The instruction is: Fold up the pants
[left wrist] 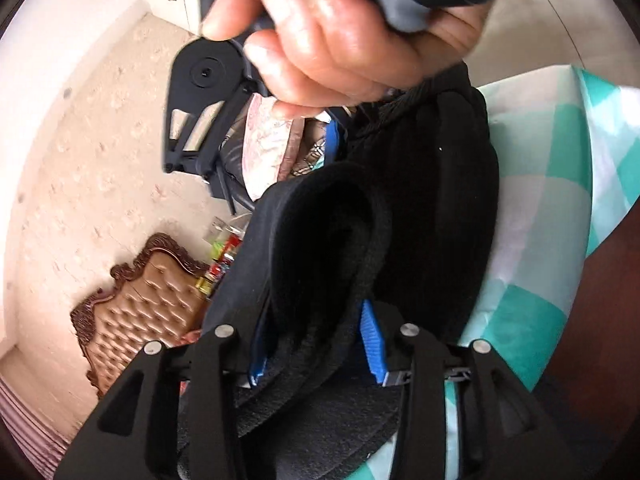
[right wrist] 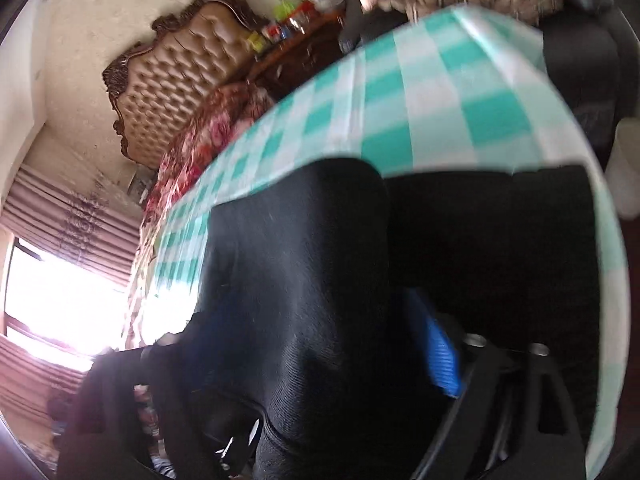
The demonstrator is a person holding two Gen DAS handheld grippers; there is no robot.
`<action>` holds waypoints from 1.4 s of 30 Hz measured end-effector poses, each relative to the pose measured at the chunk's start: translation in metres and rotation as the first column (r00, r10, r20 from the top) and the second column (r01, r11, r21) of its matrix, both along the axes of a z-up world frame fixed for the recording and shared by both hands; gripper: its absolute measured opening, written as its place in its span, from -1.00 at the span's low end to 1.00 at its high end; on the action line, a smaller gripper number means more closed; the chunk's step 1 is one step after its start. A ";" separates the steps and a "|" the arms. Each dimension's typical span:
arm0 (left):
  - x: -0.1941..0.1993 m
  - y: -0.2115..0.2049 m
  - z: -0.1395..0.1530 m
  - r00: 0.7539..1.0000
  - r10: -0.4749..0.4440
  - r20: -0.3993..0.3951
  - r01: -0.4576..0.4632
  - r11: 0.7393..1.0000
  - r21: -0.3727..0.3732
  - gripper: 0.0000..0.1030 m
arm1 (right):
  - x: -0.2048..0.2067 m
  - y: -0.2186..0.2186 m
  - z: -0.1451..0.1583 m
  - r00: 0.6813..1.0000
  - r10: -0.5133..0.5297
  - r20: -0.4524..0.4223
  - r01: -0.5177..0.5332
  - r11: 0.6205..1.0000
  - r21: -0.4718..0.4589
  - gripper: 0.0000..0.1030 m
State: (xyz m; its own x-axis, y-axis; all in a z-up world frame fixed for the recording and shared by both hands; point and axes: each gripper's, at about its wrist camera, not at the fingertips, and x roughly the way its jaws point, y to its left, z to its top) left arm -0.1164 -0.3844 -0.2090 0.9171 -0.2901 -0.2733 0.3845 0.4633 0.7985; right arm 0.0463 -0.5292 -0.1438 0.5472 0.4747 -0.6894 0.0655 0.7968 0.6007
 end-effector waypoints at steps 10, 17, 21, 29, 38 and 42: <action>-0.001 -0.008 -0.008 1.000 -0.015 0.002 0.015 1.000 0.021 -0.39 | -0.002 0.039 -0.017 0.999 0.029 -0.021 -0.035 0.910 -0.412 -0.06; 0.002 -0.002 -0.004 1.000 -0.017 -0.003 0.017 1.000 0.011 -0.41 | -0.010 0.045 -0.019 0.999 0.043 -0.002 -0.038 0.871 -0.490 -0.11; 0.005 0.008 -0.002 1.000 -0.021 0.000 0.021 1.000 0.006 -0.42 | -0.009 0.044 -0.022 0.999 0.040 0.001 -0.034 0.872 -0.487 -0.11; -0.029 0.001 -0.011 1.000 -0.022 -0.002 0.022 1.000 -0.006 -0.43 | -0.012 0.045 -0.025 0.999 0.039 0.007 -0.030 0.872 -0.488 -0.10; -0.031 -0.001 0.016 0.999 -0.035 0.024 0.034 0.999 0.009 -0.48 | -0.015 0.035 0.001 0.997 0.058 0.050 -0.033 0.914 -0.404 -0.36; -0.034 -0.011 0.047 0.994 -0.069 0.079 0.071 0.997 -0.019 -0.48 | -0.023 0.008 0.041 0.993 0.047 0.108 -0.009 0.943 -0.333 -0.39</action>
